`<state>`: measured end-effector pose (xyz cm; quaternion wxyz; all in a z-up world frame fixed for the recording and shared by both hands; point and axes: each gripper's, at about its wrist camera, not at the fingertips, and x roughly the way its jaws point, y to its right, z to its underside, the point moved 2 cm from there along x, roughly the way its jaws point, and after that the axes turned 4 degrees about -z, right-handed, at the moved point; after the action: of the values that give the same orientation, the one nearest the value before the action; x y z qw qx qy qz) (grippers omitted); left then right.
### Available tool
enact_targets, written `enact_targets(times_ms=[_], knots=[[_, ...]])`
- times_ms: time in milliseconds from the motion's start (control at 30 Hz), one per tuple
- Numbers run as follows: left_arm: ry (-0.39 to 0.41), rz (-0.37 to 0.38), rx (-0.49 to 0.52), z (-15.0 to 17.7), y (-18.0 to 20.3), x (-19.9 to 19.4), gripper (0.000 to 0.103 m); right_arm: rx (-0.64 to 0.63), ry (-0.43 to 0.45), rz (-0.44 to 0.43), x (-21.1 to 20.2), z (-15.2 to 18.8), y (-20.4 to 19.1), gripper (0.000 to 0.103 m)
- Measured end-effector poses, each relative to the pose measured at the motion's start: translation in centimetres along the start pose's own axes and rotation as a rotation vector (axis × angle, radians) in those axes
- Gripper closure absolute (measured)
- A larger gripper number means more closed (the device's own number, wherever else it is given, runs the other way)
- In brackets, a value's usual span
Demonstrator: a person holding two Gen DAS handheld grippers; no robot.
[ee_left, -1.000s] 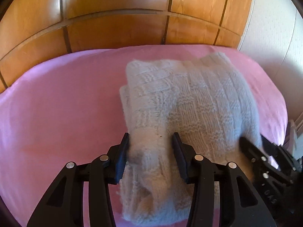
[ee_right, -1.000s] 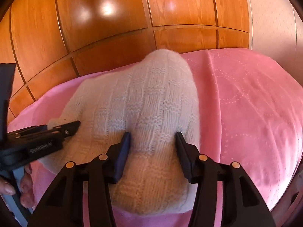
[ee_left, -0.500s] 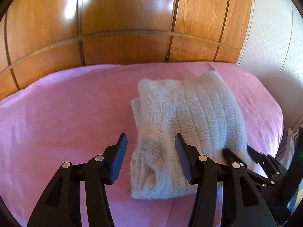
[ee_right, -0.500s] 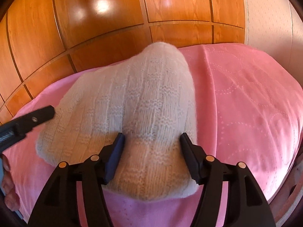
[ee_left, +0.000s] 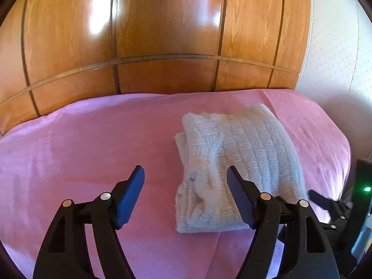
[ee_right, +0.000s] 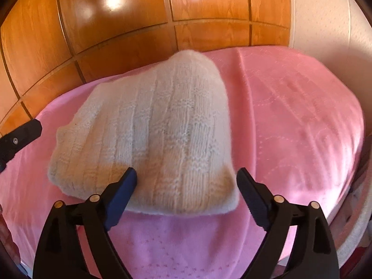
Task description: Fold small clothes
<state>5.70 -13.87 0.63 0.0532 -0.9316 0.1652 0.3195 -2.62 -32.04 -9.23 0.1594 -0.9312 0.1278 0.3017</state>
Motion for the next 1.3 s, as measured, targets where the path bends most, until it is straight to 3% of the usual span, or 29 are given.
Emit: enact_targets(times_ms=[67, 567, 1300], knots=[[-0.008, -0.011, -0.011, 0.3, -0.4, -0.1, 0.03, -0.006, 0.033, 0.046, -0.9, -0.2, -0.3, 0.003], [0.021, -0.113, -0.051, 2.6, -2.5, -2.4, 0.005, -0.061, 0.197, 0.13, -6.1, -1.8, -4.3, 0.002], [0.051, -0.125, -0.047, 2.4, -1.9, -4.3, 0.005, -0.029, 0.194, 0.084, -6.3, -1.2, -3.9, 0.002]])
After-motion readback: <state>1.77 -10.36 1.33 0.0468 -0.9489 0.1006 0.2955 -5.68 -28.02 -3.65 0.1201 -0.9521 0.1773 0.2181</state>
